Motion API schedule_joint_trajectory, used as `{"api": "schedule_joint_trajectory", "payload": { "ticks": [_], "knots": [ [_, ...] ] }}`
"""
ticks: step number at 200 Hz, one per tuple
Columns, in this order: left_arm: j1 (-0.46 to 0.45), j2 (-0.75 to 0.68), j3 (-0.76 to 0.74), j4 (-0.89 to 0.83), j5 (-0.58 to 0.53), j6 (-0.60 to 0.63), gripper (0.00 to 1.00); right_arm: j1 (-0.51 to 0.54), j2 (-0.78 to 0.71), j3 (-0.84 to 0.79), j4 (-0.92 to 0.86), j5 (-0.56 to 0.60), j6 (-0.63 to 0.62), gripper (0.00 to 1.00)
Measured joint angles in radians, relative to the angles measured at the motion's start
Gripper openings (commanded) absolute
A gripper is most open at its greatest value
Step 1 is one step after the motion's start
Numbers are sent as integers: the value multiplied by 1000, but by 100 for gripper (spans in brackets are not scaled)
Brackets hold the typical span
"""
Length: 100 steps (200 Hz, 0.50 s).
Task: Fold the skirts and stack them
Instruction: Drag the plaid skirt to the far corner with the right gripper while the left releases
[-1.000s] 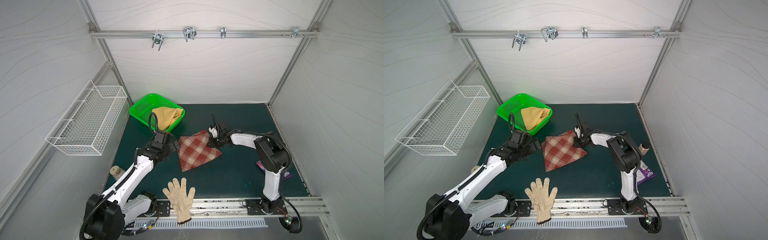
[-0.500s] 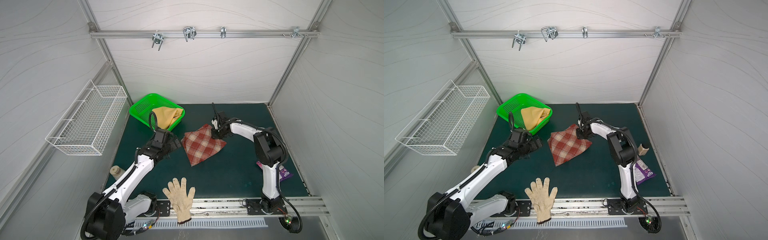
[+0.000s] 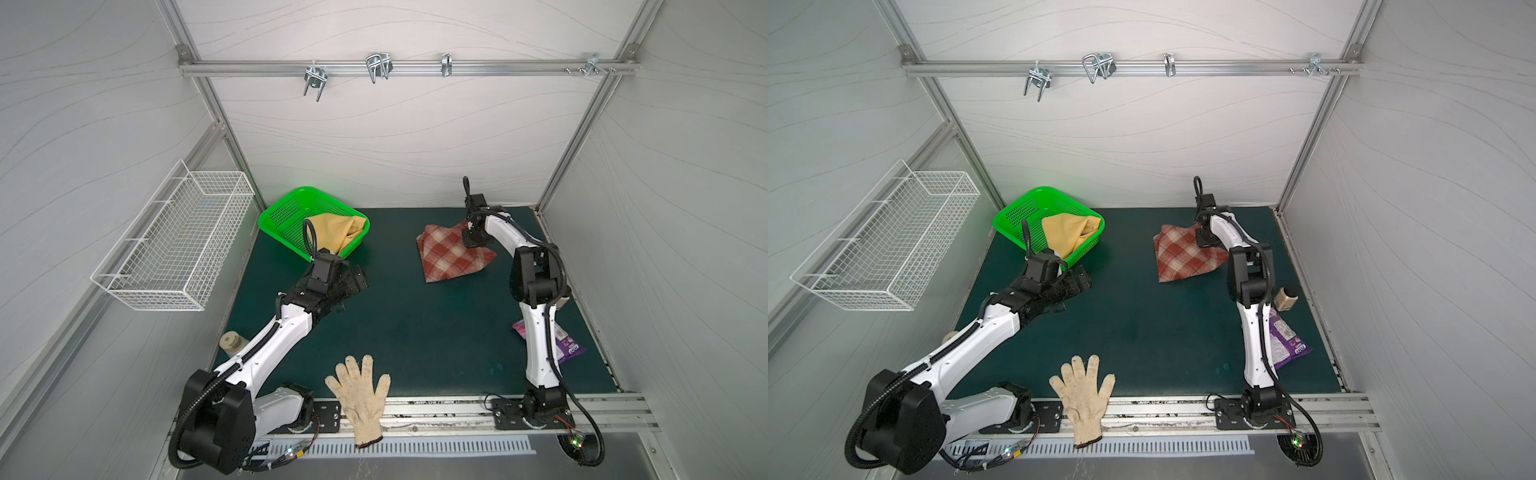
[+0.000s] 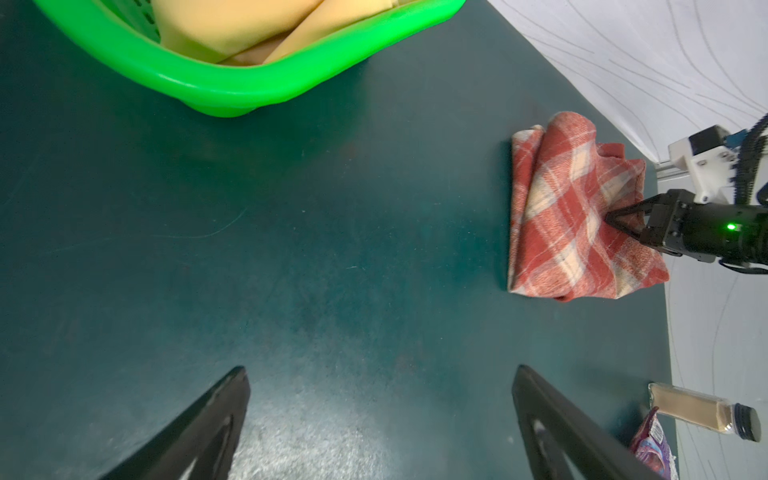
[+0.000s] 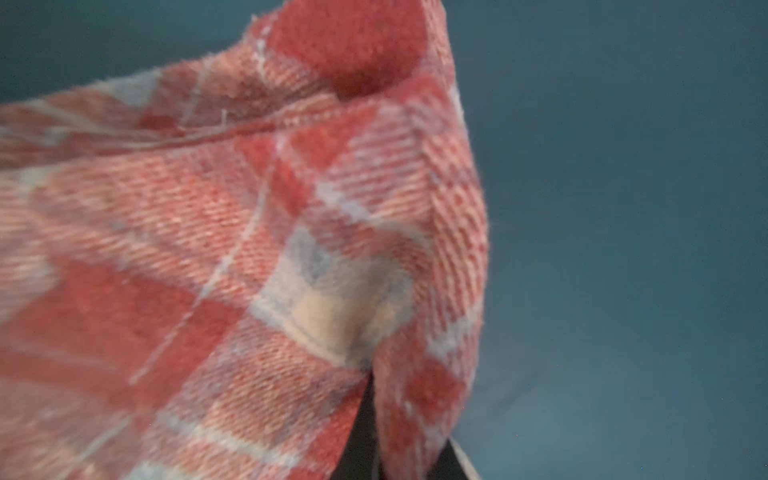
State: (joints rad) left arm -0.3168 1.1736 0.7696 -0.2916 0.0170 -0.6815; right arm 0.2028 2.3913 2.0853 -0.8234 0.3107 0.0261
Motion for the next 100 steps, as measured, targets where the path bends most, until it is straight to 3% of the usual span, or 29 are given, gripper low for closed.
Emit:
{"api": "schedule_joint_trajectory", "payload": {
  "ticks": [71, 79, 100],
  "knots": [
    [0, 88, -2, 76, 32, 21, 99, -176, 124, 275, -72, 126, -121, 1],
    [0, 103, -2, 82, 37, 23, 99, -187, 128, 288, -72, 139, -129, 14],
    [0, 132, -2, 90, 47, 26, 99, -201, 129, 301, -68, 158, -134, 66]
  ]
}}
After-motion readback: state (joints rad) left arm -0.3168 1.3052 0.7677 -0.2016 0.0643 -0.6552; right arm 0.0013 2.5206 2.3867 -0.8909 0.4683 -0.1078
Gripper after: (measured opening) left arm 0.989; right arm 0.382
